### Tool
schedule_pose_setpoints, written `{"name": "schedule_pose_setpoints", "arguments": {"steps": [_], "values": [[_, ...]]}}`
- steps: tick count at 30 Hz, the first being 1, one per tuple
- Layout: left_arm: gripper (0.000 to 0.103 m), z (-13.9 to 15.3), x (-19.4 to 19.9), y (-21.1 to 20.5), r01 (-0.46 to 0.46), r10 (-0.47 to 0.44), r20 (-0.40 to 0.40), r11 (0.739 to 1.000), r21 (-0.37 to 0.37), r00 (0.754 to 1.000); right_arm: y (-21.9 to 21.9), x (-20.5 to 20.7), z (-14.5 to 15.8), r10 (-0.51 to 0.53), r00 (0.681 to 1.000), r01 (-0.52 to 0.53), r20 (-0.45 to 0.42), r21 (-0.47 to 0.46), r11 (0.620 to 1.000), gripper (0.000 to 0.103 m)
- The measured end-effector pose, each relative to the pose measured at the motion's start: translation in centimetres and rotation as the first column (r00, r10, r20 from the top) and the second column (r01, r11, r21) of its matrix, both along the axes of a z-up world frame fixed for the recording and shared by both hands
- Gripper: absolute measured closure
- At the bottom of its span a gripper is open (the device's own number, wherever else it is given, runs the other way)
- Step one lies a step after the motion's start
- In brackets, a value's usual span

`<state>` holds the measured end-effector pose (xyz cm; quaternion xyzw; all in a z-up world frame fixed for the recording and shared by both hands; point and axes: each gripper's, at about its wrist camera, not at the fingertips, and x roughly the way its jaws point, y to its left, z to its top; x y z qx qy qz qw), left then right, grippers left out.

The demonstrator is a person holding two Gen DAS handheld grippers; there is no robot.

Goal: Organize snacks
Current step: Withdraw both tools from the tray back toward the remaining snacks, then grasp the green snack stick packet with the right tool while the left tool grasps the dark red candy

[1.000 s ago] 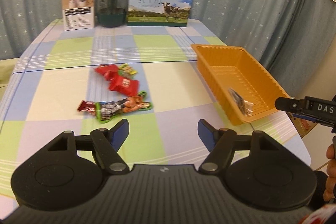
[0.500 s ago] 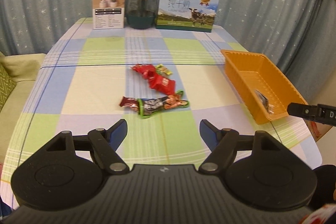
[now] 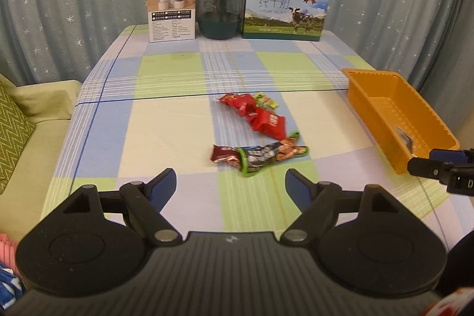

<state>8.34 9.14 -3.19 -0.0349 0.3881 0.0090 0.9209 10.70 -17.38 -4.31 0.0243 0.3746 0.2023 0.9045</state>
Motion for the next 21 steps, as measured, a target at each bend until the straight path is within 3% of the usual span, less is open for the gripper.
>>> {"name": "schedule_pose_setpoints", "arguments": {"steps": [10, 21], "values": [[0.023, -1.7, 3.3, 2.1, 0.025, -0.024, -0.036, 0.999, 0.023, 0.999, 4.9, 4.1, -3.2, 0.211, 0.977, -0.207, 0.016, -0.122, 0.971, 0.035], [0.023, -4.5, 6.4, 3.0, 0.076, -0.07, -0.096, 0.996, 0.052, 0.993, 10.0, 7.7, -7.8, 0.444, 0.896, -0.422, 0.023, -0.263, 0.867, 0.035]]}}
